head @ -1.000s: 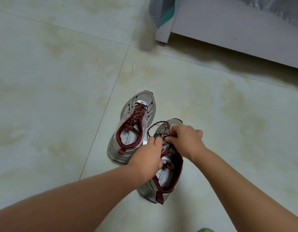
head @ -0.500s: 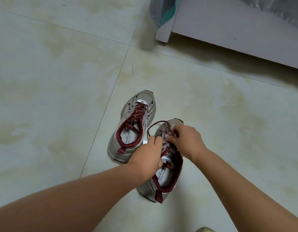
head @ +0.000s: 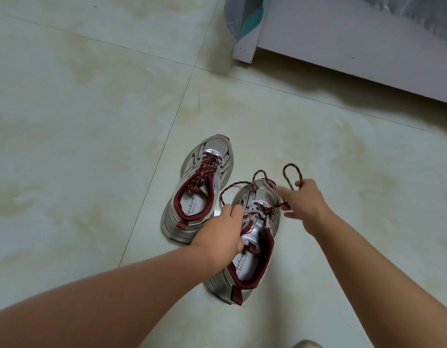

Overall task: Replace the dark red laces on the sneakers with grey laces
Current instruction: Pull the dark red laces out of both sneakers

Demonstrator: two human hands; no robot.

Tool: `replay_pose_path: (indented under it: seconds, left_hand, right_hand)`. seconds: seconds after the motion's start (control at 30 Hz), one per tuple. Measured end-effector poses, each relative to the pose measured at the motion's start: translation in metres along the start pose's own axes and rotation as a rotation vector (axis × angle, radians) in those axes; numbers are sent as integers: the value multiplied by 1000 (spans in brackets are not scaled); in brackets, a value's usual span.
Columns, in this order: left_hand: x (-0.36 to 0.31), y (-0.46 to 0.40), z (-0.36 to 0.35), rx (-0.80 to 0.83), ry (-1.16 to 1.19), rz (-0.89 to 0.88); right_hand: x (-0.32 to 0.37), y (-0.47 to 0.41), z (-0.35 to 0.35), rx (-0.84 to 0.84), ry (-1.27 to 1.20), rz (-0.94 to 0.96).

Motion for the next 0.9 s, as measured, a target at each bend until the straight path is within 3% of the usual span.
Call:
replay_pose_path:
  seconds: [0.13,0.4,0.6,0.8,0.9]
  left_hand:
    - [0,0,0,-4,-6,-7]
    - [-1,-1,-1,-2,-22,-17]
    - [-4,0,-1,12,-95,-49]
    - [-2,0,-2,15,-68,-34]
    - [0,0,-2,10,-50,-22]
  right_hand:
    - [-18,12,-18,133,279,29]
    - [-3,26,-19,-13,670,373]
    - [5,23,-27,10,736,405]
    - [43,36,-30,-94,940,682]
    - [28,28,-23,-37,776,539]
Point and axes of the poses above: each hand's wrist, its own y-axis away from the middle knuckle, its own z-axis out of the back of the hand, x = y × z, the point moved 10 cm from there along -y, towards the middle knuckle, and after that the axes turned 10 degrees about -x, right-handed, at the moved point
